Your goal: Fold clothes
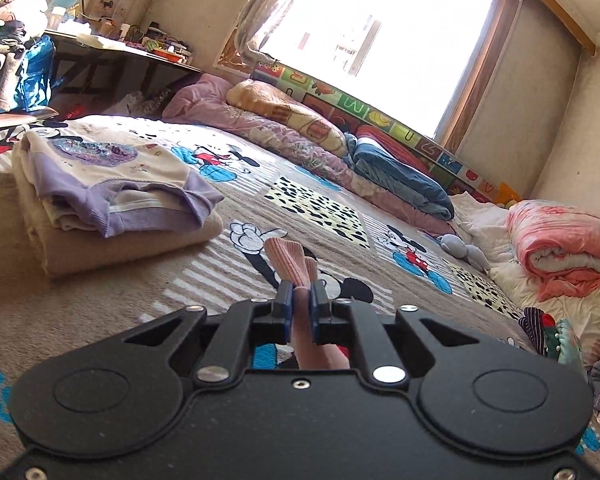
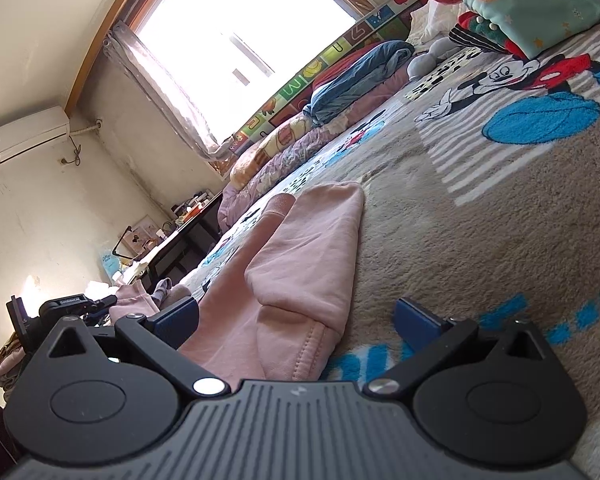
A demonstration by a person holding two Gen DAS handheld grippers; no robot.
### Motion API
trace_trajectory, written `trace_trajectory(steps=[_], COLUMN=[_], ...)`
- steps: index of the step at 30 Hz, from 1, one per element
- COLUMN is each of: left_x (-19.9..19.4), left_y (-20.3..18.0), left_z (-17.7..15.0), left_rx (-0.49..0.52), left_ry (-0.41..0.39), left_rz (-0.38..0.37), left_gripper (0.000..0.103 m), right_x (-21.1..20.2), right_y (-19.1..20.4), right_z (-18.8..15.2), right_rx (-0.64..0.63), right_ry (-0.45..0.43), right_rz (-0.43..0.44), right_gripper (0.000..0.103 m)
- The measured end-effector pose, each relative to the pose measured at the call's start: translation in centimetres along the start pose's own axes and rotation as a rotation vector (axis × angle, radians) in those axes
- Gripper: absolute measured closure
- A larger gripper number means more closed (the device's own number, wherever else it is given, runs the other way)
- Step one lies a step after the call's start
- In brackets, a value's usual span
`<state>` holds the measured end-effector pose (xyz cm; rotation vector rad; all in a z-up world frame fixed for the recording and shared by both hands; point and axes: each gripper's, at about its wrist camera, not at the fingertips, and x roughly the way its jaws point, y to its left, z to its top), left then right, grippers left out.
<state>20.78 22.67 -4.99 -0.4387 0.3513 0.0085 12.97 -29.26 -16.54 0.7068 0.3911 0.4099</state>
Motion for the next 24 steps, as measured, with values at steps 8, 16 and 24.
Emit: trace_trajectory(steps=[8,16,24], left_x=[-0.2,-0.4,1.5], left_y=[3.9,5.8,4.7], left_z=[-1.6,-1.8,-2.8], left_rx=[-0.018,-0.076,0.041], left_ry=[0.05,0.048,0.167], left_rz=[0.049,0.039,0.306], left_gripper=[0.097,0.097,0.071], right_x=[0.0,0.0,0.0], right_y=[0.0,0.1,0.2], right_z=[0.1,0.0,-0.1], right_rx=[0.0,0.001,-0.002], right_ry=[0.001,0.002,0.005], right_rz=[-0.001,-0.001,-0.004], right_gripper=[0.0,0.0,0.0])
